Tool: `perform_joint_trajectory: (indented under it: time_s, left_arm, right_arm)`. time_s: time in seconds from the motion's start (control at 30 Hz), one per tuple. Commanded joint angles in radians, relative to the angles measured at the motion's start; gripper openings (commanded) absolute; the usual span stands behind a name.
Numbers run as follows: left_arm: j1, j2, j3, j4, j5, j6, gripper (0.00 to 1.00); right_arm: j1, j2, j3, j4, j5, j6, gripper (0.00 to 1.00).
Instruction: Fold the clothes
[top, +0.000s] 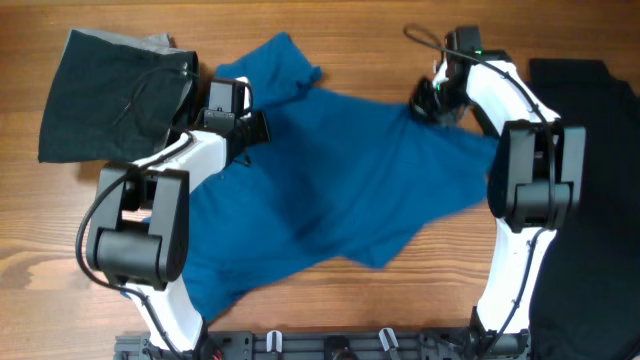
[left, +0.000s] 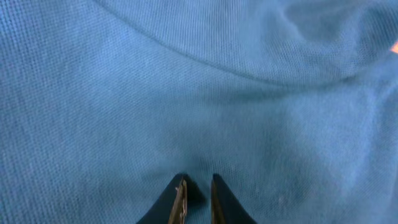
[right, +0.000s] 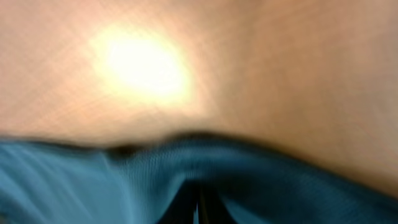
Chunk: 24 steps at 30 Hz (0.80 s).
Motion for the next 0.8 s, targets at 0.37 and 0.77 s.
perform_joint_trajectory:
  time_s: [0.37, 0.77]
  left_arm:
    - [0.149, -0.127, 0.196, -0.082, 0.14, 0.016, 0.28]
    - [0.066, -0.249, 0.196, -0.357, 0.14, 0.016, 0.34]
  right_arm:
    - [-0.2, -0.098, 0.236, -0.272, 0.2, -0.122, 0.11]
    - [-0.339, -0.066, -0.235, -0.04, 0.293, -0.114, 0.04]
